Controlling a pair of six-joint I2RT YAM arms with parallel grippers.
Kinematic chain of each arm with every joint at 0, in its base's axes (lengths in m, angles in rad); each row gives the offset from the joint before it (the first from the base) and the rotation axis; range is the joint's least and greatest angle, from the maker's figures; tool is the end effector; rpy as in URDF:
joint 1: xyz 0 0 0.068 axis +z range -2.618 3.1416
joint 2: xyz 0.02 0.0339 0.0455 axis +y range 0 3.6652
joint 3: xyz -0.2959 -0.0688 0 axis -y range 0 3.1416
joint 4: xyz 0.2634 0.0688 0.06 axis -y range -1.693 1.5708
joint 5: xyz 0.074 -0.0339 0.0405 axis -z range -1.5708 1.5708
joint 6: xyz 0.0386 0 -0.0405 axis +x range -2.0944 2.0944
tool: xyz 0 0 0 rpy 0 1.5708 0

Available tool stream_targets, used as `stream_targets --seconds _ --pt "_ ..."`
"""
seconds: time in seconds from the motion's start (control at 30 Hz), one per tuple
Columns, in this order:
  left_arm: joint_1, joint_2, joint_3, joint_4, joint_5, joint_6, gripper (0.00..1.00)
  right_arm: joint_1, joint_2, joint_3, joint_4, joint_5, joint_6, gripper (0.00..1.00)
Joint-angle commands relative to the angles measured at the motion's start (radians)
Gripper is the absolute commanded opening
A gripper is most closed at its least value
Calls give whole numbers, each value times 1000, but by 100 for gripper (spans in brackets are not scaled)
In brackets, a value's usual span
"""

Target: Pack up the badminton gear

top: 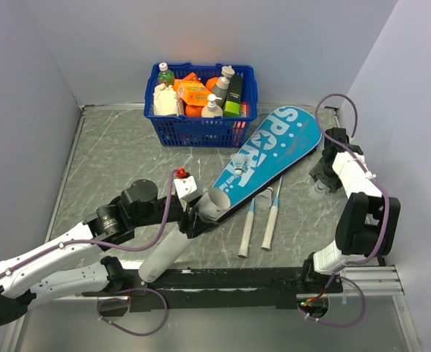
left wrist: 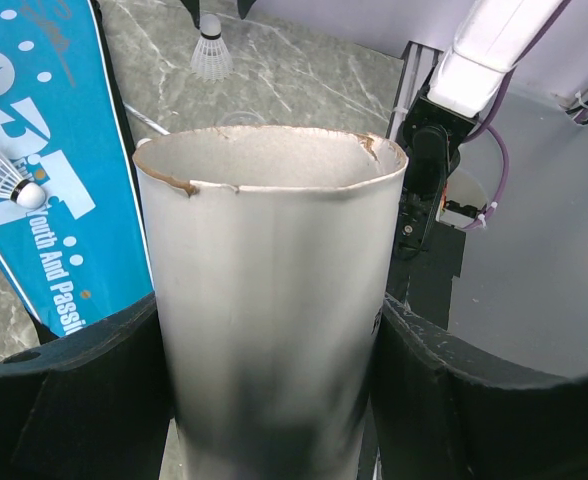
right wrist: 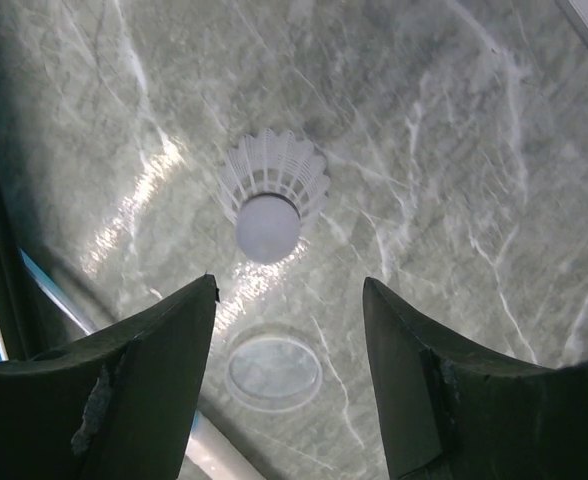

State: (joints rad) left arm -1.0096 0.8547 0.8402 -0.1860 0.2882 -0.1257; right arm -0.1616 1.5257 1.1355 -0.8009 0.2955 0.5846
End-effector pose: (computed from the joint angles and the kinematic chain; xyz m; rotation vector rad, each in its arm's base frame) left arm 0.0965 -0.1741 0.3708 1.0052 1.6034 -1.0557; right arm 0.3083 -0.0616 0.2614 1.0548 2.4830 -0.2836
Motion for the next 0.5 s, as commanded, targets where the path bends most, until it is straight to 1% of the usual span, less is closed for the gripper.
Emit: stream_targets --seconds 0.0,0.17,0.23,0.27,0.33,0.43,0.47 --pt "-4 1 25 33 -14 -9 20 -10 50 55 32 -6 -15 67" --pt "-4 9 26 30 -17 -8 20 -12 77 47 51 -12 -22 65" --pt "-6 9 26 31 -21 -5 20 -13 85 40 60 -15 -23 61" --pt "-4 9 25 30 -21 -6 20 -13 86 38 65 -13 -25 57" --pt "-4 10 26 28 -23 -6 20 -12 93 30 68 -13 -28 52" --pt "-4 14 26 28 -20 -6 20 -12 93 21 83 -16 -42 36" --pt "-4 15 26 26 -21 -5 20 -13 91 21 89 -21 -45 25"
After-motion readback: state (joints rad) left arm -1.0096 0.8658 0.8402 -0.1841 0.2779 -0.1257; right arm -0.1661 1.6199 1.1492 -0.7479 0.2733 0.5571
